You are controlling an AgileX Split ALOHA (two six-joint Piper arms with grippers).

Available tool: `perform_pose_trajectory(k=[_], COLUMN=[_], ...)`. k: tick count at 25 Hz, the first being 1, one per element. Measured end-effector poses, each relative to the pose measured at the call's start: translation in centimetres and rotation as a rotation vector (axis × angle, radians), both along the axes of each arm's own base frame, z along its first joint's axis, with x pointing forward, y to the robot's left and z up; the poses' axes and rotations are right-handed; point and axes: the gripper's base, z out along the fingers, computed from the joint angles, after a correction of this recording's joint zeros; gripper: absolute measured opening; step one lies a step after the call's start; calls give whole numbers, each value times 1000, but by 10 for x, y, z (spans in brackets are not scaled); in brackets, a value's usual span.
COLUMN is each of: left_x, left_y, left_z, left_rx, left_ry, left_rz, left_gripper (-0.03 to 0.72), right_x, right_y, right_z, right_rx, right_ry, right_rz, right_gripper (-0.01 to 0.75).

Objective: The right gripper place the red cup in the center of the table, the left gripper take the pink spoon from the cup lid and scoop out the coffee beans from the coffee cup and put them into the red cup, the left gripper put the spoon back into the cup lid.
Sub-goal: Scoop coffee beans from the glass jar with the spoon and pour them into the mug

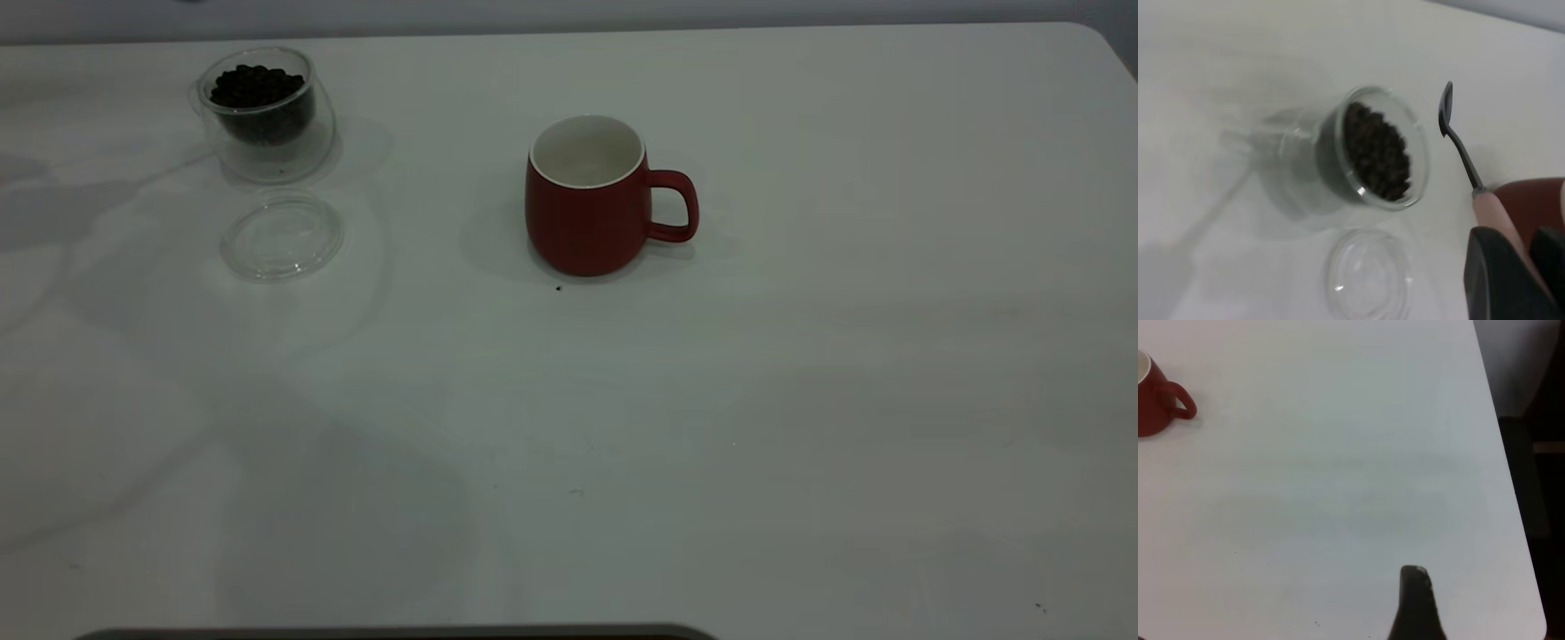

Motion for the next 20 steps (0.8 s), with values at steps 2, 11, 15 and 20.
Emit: perform_pose_trajectory(k=[2,11,15,20], left_x=[4,24,32,33], left_y=[-2,-30,-43,-45], left_z=[-10,-43,-52,-57], left_rx=[10,131,170,168], left_ry=[12,2,-18,-12], left_rz=[-12,-84,-103,-102], left_gripper=[123,123,123,123], right_x=[0,0,0,0], right_y=[0,0,0,0], right_z=[0,0,0,0], right_rx=[0,0,0,0], right_ry=[0,0,0,0], right_rz=[0,0,0,0], right_gripper=[588,588,588,588])
